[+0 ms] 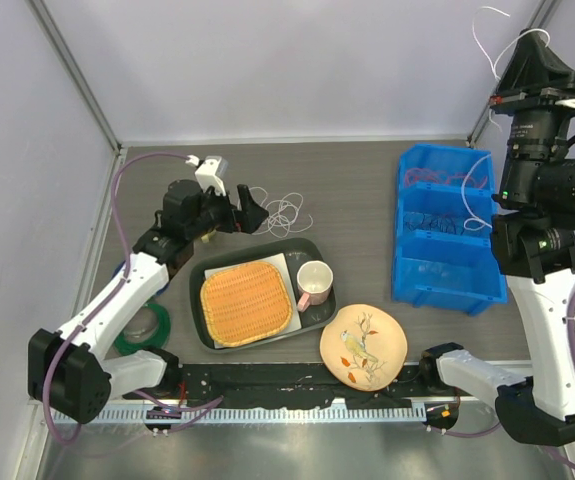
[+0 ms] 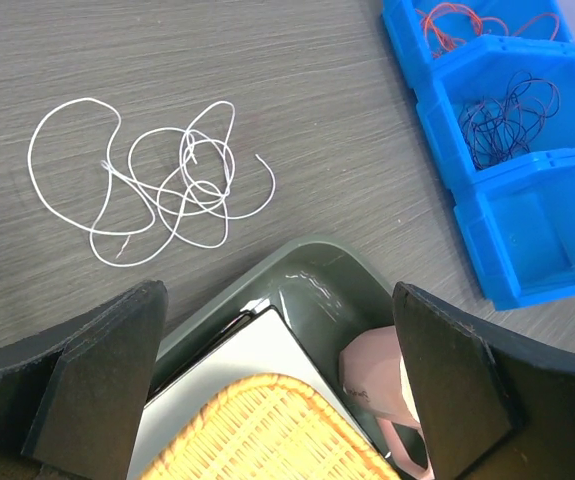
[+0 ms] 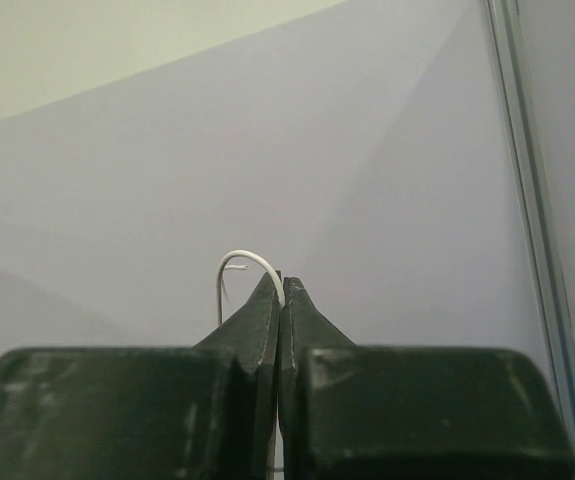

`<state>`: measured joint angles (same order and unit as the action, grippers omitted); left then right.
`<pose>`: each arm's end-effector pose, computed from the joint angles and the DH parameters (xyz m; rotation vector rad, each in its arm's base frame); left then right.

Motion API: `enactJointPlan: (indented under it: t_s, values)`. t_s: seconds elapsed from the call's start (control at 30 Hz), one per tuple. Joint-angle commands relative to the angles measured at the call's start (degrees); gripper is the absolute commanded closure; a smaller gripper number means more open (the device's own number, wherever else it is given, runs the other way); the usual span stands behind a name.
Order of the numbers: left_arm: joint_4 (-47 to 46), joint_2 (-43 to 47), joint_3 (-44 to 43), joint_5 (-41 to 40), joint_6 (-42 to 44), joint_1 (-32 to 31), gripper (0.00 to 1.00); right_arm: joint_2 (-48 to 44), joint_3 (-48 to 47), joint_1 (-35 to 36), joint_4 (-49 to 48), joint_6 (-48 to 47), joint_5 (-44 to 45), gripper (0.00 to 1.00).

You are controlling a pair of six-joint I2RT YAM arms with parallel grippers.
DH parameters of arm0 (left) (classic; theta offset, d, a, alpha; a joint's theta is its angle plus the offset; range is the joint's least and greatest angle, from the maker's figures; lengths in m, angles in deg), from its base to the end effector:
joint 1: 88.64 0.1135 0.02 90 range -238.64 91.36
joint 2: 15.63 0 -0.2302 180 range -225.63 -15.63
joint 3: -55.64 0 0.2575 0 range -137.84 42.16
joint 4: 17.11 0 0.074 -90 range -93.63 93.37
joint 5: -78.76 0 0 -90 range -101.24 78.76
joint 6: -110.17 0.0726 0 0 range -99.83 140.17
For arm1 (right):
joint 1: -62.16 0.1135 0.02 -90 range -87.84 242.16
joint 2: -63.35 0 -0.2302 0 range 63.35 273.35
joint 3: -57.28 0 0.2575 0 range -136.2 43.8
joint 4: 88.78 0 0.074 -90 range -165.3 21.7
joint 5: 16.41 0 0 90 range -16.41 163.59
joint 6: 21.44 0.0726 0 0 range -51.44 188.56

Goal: Untangle the cables

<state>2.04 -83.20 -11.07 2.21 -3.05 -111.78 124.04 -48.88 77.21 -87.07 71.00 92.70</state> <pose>0.2927 -0.1434 0.2729 0.1620 1.9799 -0.7602 0.1905 0.0266 0.5964 0.2255 0.8293 0.1517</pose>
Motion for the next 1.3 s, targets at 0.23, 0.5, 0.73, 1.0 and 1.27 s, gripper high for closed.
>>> enactJointPlan:
  t_s: [0.23,0.5,0.73,1.0,1.27]
  values:
    - [-1.72,2.35,0.85,-3.35,1.95,0.11,0.0,2.24,-9.32,0.07,-2.03,3.01,-5.05,0.99]
    - [-2.07,3.24,1.46,-3.87,2.22,0.02,0.0,3.76,-11.23,0.07,2.3,2.66,-2.95,0.99]
    - [-1.45,2.8,1.2,-5.28,2.83,-0.42,0.0,-5.13,7.42,0.07,-5.55,0.03,7.59,0.99]
    - [-1.45,1.39,0.76,-5.1,2.57,-0.51,0.0,-8.47,9.97,0.07,-1.85,-4.11,19.11,0.99]
    - [-1.54,0.86,0.41,-4.75,2.39,-0.51,0.0,-9.1,10.07,0.07,-0.89,-8.15,28.33,0.99]
